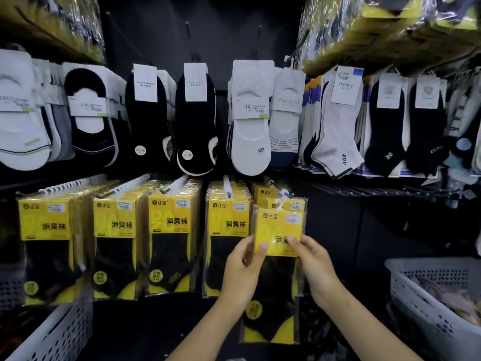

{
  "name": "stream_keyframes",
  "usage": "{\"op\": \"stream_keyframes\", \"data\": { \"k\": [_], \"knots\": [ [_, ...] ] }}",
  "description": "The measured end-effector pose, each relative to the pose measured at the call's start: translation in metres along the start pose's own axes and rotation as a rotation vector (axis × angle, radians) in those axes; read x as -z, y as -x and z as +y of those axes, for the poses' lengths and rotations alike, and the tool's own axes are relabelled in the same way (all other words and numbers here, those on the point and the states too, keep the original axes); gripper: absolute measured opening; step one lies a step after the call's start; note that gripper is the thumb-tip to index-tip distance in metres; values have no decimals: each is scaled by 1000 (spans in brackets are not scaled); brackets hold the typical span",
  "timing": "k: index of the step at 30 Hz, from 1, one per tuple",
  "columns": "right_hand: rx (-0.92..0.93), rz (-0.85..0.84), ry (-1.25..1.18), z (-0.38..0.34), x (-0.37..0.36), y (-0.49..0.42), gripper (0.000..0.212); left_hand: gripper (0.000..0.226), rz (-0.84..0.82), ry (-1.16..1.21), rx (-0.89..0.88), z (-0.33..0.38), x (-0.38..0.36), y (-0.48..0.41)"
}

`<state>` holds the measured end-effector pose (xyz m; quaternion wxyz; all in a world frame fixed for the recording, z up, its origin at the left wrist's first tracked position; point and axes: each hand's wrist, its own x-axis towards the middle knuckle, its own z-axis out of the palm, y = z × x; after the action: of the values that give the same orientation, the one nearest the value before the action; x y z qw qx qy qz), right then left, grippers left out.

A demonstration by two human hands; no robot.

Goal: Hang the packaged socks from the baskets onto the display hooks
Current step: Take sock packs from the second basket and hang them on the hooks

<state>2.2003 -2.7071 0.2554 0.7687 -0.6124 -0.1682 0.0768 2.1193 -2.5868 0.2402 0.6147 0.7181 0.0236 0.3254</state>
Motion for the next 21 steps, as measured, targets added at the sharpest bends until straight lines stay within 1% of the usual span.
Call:
{"op": "stream_keyframes", "data": {
  "k": [2,3,5,7,10,13,16,19,21],
  "knots": [
    [7,142,-42,1,8,-5,20,57,-61,-25,58,-2,-5,0],
    [17,197,-44,1,12,-8,20,60,-96,-43,87,-3,-8,-1],
    [44,259,-15,-2,16,-14,19,58,-150,-57,113,-5,-16,-6],
    [79,283,19,-5,18,-21,18,56,-166,-41,123,-4,-24,-11],
    [136,254,84,-11,16,-35,14,56,-134,-31,125,-6,-32,-18],
    [151,209,155,-11,12,-49,13,53,-109,-36,135,-13,-32,-24],
    [151,202,222,-4,9,-60,13,56,-108,-44,168,-22,-27,-32],
    [137,253,238,3,5,-73,13,57,-99,-62,177,-27,-25,-40],
    [101,332,255,7,2,-79,25,57,-101,-74,188,-31,-24,-42]
  ]
}}
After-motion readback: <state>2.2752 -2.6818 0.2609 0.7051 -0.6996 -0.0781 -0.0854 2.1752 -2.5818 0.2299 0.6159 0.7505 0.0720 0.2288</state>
